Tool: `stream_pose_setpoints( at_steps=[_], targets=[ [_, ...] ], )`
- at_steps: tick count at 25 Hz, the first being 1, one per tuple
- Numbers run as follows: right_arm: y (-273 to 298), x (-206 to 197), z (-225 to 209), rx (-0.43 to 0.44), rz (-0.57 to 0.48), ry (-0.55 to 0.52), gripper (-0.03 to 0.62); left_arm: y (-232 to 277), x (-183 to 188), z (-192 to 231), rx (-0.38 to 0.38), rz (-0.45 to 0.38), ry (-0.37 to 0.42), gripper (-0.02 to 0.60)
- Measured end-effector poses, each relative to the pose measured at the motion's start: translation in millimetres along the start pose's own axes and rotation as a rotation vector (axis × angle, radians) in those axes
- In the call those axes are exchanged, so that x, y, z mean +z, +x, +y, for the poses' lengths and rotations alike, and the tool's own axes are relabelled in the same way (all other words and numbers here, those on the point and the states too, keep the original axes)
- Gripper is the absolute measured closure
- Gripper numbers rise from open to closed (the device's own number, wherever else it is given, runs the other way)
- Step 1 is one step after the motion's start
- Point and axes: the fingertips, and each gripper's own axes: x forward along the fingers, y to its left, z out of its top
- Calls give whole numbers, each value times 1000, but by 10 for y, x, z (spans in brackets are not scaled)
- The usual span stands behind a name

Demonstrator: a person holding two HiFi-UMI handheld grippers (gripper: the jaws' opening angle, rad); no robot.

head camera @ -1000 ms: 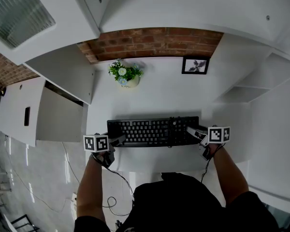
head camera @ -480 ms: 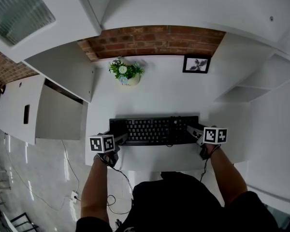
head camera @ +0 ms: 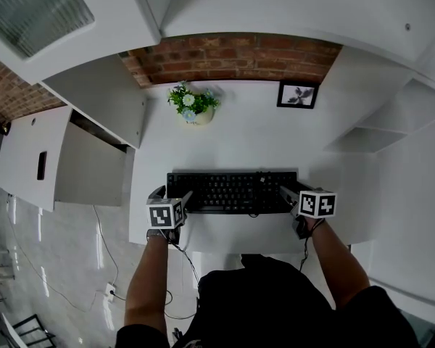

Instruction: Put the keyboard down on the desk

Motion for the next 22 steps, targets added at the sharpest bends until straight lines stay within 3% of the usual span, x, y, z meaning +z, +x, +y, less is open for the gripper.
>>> stream_pose_setpoints(
  at_steps=[5, 16, 18, 22],
  targets=[
    [-129, 95, 12, -49, -42, -109, 323, -160, 149, 9, 20, -91, -39, 175],
    [-482, 412, 321, -9, -189, -261, 327, -695, 415, -335, -14, -284, -8, 175],
    [-557, 453, 380, -24, -222, -296, 376, -826, 452, -406, -17, -330, -9, 175],
    [-745, 515, 597, -84, -323, -364, 552, -1114, 456, -508, -29, -401, 42, 176]
  ],
)
